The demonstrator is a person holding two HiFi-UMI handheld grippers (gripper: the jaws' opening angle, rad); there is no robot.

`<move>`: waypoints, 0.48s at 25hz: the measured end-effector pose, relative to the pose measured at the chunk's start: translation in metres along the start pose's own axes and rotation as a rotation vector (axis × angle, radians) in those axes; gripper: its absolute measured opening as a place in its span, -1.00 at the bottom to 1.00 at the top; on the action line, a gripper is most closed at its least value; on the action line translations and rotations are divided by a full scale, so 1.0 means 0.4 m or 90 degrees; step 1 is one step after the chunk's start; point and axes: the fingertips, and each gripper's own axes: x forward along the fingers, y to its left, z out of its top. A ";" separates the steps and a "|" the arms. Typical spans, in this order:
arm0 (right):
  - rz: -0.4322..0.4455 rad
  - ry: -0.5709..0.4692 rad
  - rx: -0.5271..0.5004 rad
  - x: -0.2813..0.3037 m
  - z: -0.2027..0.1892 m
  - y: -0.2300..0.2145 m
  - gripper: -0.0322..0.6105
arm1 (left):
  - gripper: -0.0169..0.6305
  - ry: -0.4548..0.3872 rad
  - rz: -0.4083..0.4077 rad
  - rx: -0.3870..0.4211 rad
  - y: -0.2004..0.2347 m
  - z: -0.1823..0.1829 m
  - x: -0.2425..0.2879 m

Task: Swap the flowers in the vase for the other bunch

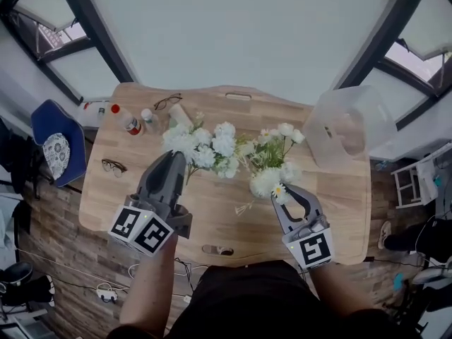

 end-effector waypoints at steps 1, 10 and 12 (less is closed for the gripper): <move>0.002 0.002 0.007 -0.005 -0.001 -0.004 -0.54 | -0.83 -0.003 -0.001 0.003 -0.005 0.005 0.002; -0.032 -0.057 0.089 -0.103 0.070 -0.108 -0.36 | -0.83 -0.039 0.021 0.012 -0.013 0.052 -0.014; -0.059 -0.078 0.117 -0.129 0.094 -0.156 -0.36 | -0.83 -0.054 0.035 0.013 -0.010 0.068 -0.022</move>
